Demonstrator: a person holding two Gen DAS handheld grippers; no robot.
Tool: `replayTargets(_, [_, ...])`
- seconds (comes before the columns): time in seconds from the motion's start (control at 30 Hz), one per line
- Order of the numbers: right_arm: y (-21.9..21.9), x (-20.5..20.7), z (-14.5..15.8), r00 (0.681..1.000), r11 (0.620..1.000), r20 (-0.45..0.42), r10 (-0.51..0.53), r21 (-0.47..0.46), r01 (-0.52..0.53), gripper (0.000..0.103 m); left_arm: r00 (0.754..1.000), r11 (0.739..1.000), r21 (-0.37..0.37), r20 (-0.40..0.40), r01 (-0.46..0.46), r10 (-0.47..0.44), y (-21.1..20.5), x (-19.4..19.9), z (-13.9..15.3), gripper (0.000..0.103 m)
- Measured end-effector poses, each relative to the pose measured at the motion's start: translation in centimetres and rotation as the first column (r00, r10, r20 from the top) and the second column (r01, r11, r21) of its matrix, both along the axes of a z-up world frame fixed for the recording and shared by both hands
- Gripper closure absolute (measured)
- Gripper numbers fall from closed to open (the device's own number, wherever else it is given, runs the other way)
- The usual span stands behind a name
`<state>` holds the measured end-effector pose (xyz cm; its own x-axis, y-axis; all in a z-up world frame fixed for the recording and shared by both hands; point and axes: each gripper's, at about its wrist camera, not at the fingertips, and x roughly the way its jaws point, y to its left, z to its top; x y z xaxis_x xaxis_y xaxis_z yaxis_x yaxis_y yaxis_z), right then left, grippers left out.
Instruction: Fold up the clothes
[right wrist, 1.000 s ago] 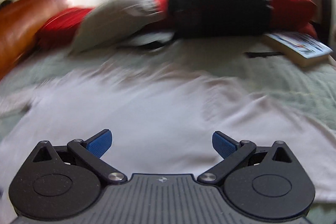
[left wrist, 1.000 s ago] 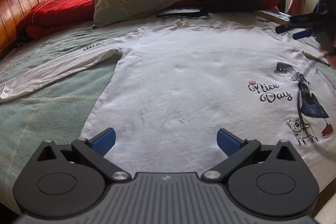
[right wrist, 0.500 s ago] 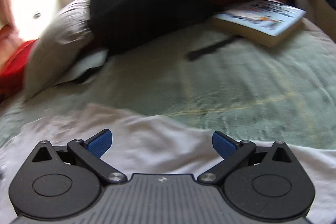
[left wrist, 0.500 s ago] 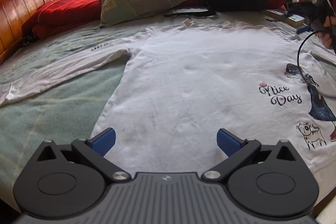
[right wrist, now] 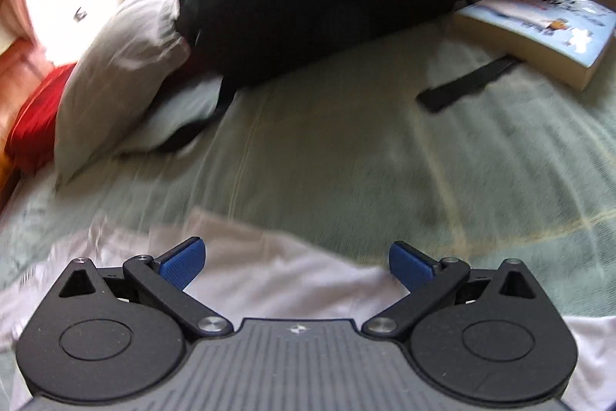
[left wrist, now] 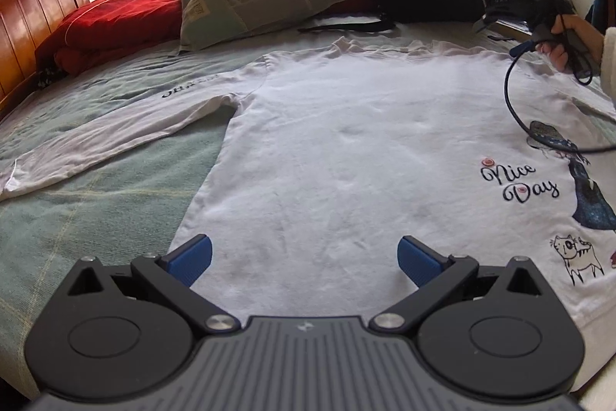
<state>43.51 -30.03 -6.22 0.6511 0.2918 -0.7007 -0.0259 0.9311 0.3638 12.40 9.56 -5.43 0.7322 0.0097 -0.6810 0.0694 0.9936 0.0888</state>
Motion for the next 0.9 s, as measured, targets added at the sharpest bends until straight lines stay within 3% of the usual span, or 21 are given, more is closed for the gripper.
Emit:
replayTargets(0.1, [1.0, -1.3, 1.5, 1.000, 1.000, 0.016, 0.019, 0.004, -0.019, 0.000, 1.000, 1.000, -0.002, -0.002, -0.001, 0.001, 0.0, 0.2, -0.1, 0.001])
replayTargets(0.27, [4.1, -2.9, 1.4, 0.984, 0.983, -0.014, 0.178, 0.053, -0.177, 0.000, 1.000, 1.000, -0.005, -0.009, 0.004, -0.004, 0.0, 0.4, -0.4, 0.001])
replayTargets(0.43, [5.7, -0.3, -1.7, 0.989, 0.980, -0.002, 0.146, -0.137, -0.145, 0.000, 1.000, 1.000, -0.009, 0.003, -0.007, 0.007, -0.1, -0.2, -0.1, 0.001])
replayTargets(0.5, [5.2, 0.7, -2.2, 0.994, 0.987, 0.031, 0.103, -0.126, -0.099, 0.000, 1.000, 1.000, -0.013, 0.017, -0.010, 0.010, 0.0, -0.6, 0.3, 0.001])
replayTargets(0.6, [4.6, 1.1, -1.0, 0.998, 0.995, 0.027, 0.063, -0.073, -0.061, 0.000, 0.999, 1.000, -0.012, 0.037, -0.020, 0.021, 0.3, -0.9, 0.9, 0.001])
replayTargets(0.73, [4.8, -0.8, 1.8, 0.995, 0.992, 0.020, 0.102, -0.072, -0.101, 0.000, 0.998, 1.000, -0.020, 0.053, -0.020, 0.021, 0.6, -0.7, 1.3, 0.001])
replayTargets(0.9, [6.7, -7.3, 4.0, 0.970, 0.963, 0.013, 0.243, -0.124, -0.239, 0.000, 0.998, 0.998, -0.056, 0.059, 0.020, -0.017, 0.9, -0.2, 0.6, 0.001])
